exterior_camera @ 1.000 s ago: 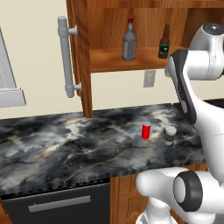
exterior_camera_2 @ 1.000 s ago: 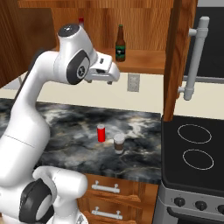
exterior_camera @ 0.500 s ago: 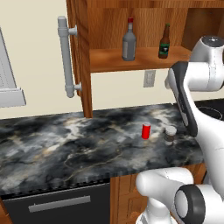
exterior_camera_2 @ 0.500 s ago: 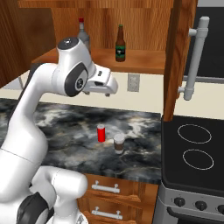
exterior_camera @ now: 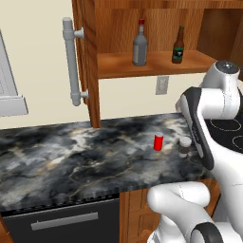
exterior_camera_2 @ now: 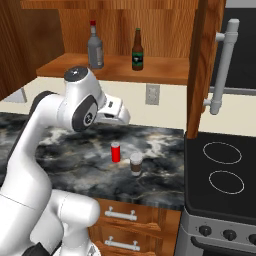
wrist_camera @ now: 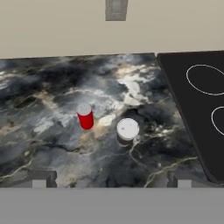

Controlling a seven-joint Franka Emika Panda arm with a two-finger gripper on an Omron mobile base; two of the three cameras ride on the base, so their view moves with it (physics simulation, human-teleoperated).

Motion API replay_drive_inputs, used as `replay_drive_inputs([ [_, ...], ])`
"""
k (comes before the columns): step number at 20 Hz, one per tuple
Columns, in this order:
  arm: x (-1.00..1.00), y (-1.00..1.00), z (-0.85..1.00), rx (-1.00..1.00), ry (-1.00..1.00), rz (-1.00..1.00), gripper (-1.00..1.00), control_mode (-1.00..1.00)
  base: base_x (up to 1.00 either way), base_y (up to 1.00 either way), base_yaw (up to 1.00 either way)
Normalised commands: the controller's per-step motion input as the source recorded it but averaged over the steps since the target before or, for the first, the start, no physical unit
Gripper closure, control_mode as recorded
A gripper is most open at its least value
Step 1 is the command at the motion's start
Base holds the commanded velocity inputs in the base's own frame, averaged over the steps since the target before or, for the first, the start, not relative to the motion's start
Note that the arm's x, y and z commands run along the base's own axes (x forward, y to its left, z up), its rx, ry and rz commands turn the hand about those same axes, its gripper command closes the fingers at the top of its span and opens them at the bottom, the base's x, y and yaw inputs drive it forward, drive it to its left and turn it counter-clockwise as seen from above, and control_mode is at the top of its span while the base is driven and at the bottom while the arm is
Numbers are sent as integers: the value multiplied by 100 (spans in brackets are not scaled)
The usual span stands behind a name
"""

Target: Sort all alcoholic drinks to one cabinet, and non-alcoholic drinks to the other.

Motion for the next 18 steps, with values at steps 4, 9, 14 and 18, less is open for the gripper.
replay_drive_inputs([
  [4,-2,23,-40,1,0,4,-100,-100,0,0,0],
  [9,0,21,-33,3,2,4,-100,-100,0,0,0],
  [14,0,21,-32,4,2,4,-100,-100,0,0,0],
  [18,1,21,-32,4,1,4,-100,-100,0,0,0],
])
